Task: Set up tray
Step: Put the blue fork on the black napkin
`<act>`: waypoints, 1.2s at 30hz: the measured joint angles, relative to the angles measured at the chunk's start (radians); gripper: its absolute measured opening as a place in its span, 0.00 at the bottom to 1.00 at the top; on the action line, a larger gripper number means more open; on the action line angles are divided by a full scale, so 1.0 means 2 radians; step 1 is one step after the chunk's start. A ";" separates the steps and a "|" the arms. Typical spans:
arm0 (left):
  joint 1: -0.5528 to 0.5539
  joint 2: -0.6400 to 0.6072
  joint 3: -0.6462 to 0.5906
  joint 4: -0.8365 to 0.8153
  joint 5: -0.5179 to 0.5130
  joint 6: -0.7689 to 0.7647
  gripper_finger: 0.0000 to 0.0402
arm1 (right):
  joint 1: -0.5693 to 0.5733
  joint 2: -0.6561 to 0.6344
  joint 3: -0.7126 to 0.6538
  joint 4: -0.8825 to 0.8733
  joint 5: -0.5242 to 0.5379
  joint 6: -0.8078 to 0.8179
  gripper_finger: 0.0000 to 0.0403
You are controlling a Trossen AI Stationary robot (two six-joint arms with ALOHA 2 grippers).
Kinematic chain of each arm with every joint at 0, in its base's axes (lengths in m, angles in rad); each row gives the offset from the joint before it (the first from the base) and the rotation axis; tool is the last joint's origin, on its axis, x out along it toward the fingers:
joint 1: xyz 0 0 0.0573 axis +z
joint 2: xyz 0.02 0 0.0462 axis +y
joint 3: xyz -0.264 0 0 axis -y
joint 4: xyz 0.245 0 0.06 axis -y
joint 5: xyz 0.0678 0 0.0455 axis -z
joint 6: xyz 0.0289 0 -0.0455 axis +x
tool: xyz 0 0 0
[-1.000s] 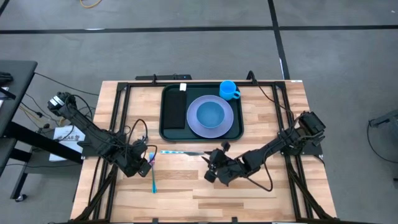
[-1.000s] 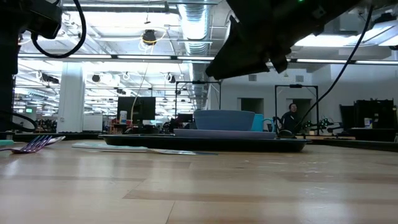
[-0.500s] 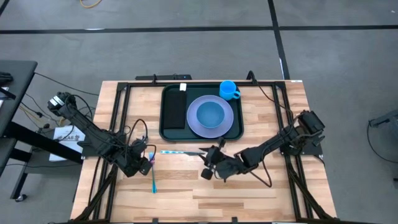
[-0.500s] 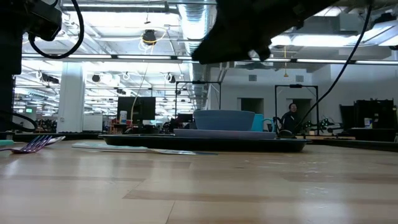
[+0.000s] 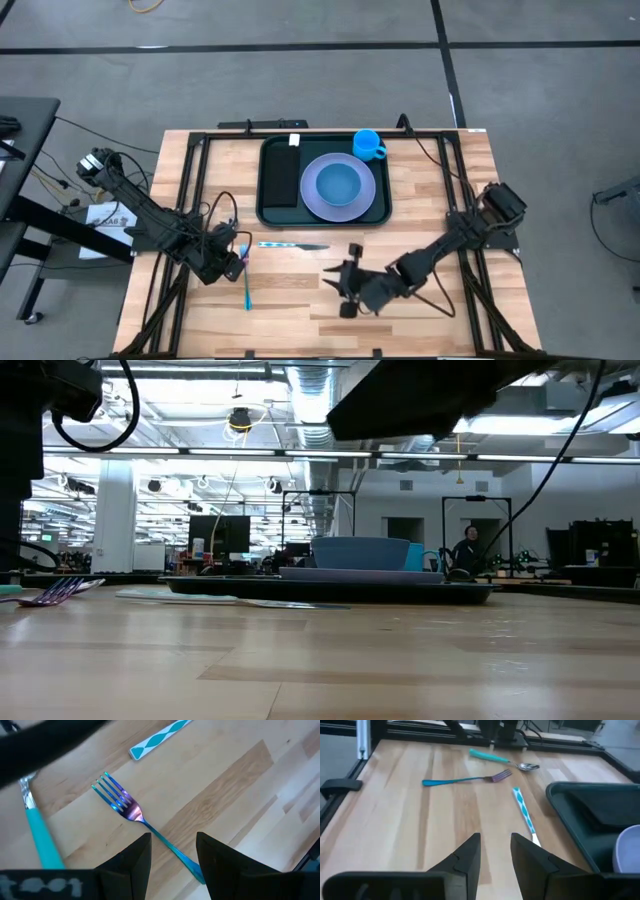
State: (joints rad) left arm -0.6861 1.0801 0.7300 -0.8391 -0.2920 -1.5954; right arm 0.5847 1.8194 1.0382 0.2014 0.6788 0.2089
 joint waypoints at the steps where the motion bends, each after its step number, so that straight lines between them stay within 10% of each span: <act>1: 0.000 0.000 0.000 0.000 0.000 0.011 0.36 | 0.006 0.000 0.000 -0.001 0.005 0.000 0.25; 23: 0.000 0.001 0.000 0.019 -0.028 0.059 0.36 | 0.040 -0.015 -0.067 0.005 0.066 0.023 0.25; 36: -0.026 0.049 0.000 0.027 -0.026 -0.114 0.36 | 0.024 -0.060 -0.138 -0.010 0.069 0.092 0.25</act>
State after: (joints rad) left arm -0.7372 1.1790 0.7300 -0.7860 -0.3444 -1.8236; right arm 0.6325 1.6994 0.7630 0.1808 0.8161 0.3927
